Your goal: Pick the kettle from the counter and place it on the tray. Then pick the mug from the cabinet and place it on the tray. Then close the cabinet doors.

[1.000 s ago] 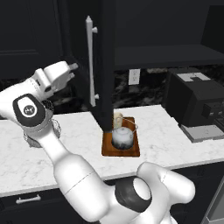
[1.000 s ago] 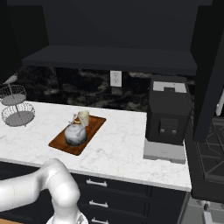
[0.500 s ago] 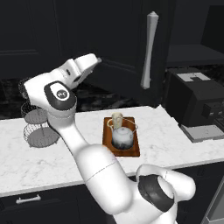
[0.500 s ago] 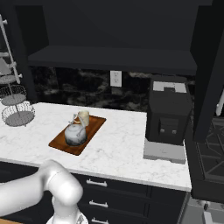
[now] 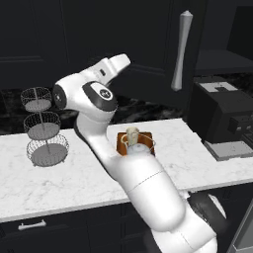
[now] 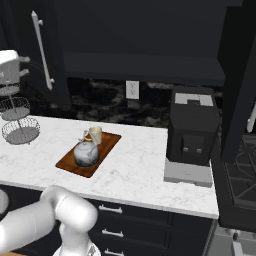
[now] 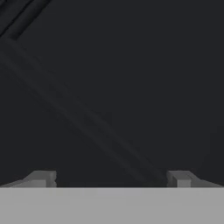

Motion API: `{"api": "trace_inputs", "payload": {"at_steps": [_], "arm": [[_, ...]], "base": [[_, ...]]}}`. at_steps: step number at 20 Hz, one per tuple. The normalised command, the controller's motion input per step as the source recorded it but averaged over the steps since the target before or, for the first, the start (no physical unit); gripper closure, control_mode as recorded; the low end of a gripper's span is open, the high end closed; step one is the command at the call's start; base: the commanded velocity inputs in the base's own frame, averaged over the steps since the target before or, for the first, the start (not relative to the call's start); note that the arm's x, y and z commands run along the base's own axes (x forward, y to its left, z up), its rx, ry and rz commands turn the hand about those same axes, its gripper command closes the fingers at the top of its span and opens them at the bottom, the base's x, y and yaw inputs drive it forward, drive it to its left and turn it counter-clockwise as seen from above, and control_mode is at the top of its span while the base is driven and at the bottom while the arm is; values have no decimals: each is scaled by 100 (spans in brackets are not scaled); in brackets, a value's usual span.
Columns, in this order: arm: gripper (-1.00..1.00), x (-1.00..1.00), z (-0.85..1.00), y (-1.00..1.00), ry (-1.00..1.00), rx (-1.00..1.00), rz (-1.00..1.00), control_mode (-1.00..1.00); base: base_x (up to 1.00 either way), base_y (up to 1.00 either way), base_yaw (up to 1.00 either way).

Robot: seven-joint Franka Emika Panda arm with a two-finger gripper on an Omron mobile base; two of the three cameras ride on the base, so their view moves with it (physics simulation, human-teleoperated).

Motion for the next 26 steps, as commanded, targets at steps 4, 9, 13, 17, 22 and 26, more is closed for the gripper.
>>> {"api": "trace_inputs", "payload": {"at_steps": [4, 9, 13, 17, 22, 26], "arm": [[-100, 37, 0, -65, 1, 5, 42, -100], [-100, 41, 0, -66, 0, 7, 48, -100], [-100, 53, 0, -64, 1, 8, 46, -100], [-100, 61, 0, -59, 7, 8, 45, -100], [-100, 78, 0, -41, 11, 7, 40, -100], [-100, 96, 0, -20, 17, 7, 36, -100]], "base": [[0, 0, 0], [0, 0, 0], [0, 0, 0], [0, 0, 0], [0, 0, 0], [0, 0, 0]]}}
